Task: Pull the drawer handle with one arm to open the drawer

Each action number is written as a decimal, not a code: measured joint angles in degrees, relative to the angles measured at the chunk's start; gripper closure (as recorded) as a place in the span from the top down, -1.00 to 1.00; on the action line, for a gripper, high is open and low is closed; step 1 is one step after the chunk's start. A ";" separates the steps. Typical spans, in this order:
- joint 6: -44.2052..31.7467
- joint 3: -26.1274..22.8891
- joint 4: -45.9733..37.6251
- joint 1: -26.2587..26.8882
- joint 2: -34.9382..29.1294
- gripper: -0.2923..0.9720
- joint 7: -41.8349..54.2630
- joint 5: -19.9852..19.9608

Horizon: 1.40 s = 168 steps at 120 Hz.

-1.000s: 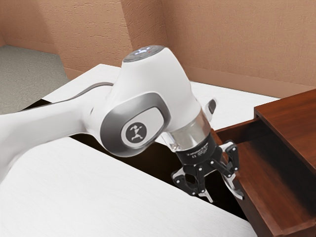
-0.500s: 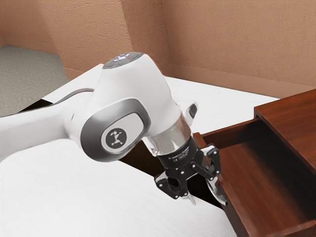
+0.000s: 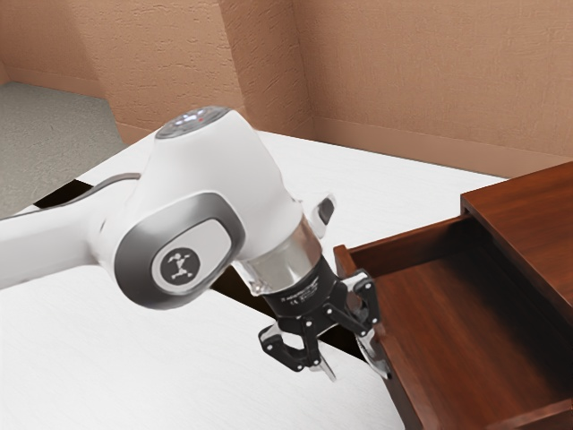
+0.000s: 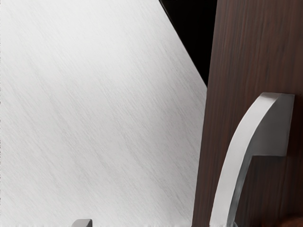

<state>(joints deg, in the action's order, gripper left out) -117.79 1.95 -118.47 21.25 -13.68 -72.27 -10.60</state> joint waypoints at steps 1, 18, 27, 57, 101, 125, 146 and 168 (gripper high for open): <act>-0.02 -0.01 -0.09 -0.02 -0.10 -0.10 0.00 -0.01; -0.26 0.04 -1.28 0.15 -1.34 -0.10 0.05 0.03; -0.31 0.06 -1.85 0.22 -1.85 -0.10 0.05 0.11; -0.41 0.07 -0.07 0.44 -2.61 -0.07 0.07 0.72; 5.47 0.79 12.84 0.58 -2.80 0.27 0.12 0.44; 13.69 0.87 17.52 1.86 -2.97 0.43 0.85 0.41; 15.31 1.00 18.45 2.04 -2.68 0.49 2.49 -1.37; 15.87 1.44 18.49 2.07 -2.46 0.52 3.77 -2.23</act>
<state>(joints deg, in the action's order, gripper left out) -101.92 3.39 -99.98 23.32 -16.14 -68.50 -12.83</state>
